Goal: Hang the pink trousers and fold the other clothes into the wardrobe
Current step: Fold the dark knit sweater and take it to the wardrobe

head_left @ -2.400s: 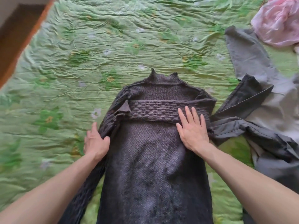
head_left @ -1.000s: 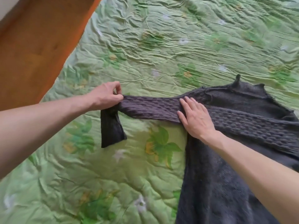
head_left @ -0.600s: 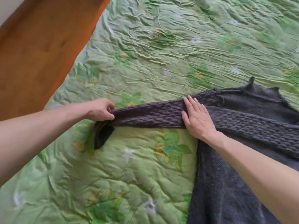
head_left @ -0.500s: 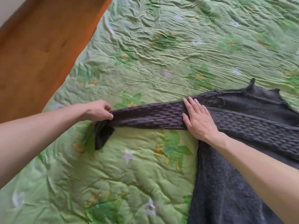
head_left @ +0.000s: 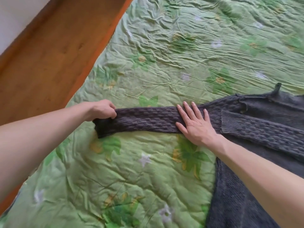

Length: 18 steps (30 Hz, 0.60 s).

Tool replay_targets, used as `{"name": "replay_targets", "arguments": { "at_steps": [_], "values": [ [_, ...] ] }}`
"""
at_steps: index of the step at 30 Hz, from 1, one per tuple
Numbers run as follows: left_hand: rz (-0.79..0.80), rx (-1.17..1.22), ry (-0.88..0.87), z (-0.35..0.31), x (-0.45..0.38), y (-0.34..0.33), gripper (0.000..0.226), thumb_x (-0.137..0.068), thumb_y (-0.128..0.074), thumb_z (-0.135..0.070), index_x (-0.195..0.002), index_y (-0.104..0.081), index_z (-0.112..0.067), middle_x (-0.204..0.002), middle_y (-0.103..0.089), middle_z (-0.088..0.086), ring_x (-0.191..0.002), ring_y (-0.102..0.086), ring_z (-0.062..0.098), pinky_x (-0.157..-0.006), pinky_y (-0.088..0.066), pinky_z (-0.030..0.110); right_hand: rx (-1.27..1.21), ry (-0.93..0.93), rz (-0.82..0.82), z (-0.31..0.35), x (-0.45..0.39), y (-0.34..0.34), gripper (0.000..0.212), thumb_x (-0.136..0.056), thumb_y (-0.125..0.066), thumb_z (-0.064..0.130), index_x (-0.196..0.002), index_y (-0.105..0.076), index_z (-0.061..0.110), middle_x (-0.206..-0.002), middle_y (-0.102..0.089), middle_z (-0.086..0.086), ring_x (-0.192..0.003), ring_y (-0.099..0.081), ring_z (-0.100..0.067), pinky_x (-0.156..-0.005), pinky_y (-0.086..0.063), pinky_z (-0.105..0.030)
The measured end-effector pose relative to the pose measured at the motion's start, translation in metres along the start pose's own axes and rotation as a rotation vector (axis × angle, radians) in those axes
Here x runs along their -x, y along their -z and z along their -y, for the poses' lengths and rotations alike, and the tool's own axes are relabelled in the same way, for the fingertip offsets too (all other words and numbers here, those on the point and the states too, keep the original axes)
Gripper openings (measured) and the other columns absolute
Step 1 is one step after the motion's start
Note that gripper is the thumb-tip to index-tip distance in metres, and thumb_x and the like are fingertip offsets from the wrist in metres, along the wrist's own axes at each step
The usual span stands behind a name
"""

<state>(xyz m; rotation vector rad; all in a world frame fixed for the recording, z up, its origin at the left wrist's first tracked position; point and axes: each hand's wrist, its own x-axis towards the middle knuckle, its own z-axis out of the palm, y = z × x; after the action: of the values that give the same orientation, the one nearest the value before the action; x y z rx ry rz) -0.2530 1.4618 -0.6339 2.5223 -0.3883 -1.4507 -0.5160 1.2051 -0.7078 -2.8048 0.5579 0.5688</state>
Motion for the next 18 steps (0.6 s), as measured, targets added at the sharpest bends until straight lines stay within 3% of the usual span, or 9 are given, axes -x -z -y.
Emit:
{"name": "replay_targets", "arguments": {
  "at_steps": [3,6,10,15,18],
  "values": [
    [-0.091,-0.032,0.016,0.014,0.001,0.001,0.012,-0.099,-0.063,-0.016,-0.091,-0.068,-0.009,-0.091,-0.066,0.012,-0.078,-0.062,0.023,-0.056,-0.048,0.027,0.016,-0.004,0.018,0.003,0.0,0.003,0.071,-0.104,-0.017,0.064,-0.162,0.016,0.04,-0.172,0.018,0.009,-0.158,0.021,-0.02,-0.126,0.004,-0.059],
    [-0.101,0.143,-0.026,0.012,0.007,-0.004,0.018,-0.101,-0.066,-0.023,-0.095,-0.072,-0.007,-0.085,-0.067,0.009,-0.071,-0.061,0.019,-0.047,-0.05,0.024,0.011,-0.012,-0.005,0.007,0.003,0.006,0.072,-0.105,-0.022,0.062,-0.163,0.013,0.038,-0.173,0.015,0.007,-0.159,0.018,-0.021,-0.127,0.002,-0.059],
    [-0.047,0.482,-0.149,-0.024,0.015,-0.023,0.015,-0.097,-0.072,-0.021,-0.098,-0.077,-0.007,-0.09,-0.074,0.007,-0.071,-0.067,0.014,-0.056,-0.055,0.023,-0.084,0.02,-0.204,0.018,0.015,0.003,0.077,-0.105,-0.035,0.056,-0.166,0.003,0.029,-0.175,0.001,0.002,-0.161,0.007,-0.024,-0.128,-0.006,-0.056],
    [0.135,0.721,-0.289,-0.106,0.026,-0.077,0.012,-0.096,-0.065,-0.016,-0.086,-0.071,-0.014,-0.083,-0.072,0.004,-0.08,-0.066,0.02,-0.074,-0.05,0.031,-0.383,0.163,-0.404,0.032,0.042,0.01,0.085,-0.09,-0.057,0.065,-0.159,-0.032,0.022,-0.162,-0.036,-0.004,-0.153,-0.027,-0.023,-0.125,-0.024,-0.044],
    [0.18,0.849,-0.313,-0.158,0.037,-0.118,0.02,-0.098,-0.06,-0.014,-0.078,-0.062,-0.017,-0.072,-0.065,0.001,-0.07,-0.061,0.02,-0.068,-0.048,0.031,-0.678,0.153,-0.355,0.03,0.061,0.025,0.087,-0.076,-0.076,0.06,-0.146,-0.045,0.018,-0.133,-0.062,-0.003,-0.124,-0.057,-0.021,-0.106,-0.046,-0.04]
  ]
}}
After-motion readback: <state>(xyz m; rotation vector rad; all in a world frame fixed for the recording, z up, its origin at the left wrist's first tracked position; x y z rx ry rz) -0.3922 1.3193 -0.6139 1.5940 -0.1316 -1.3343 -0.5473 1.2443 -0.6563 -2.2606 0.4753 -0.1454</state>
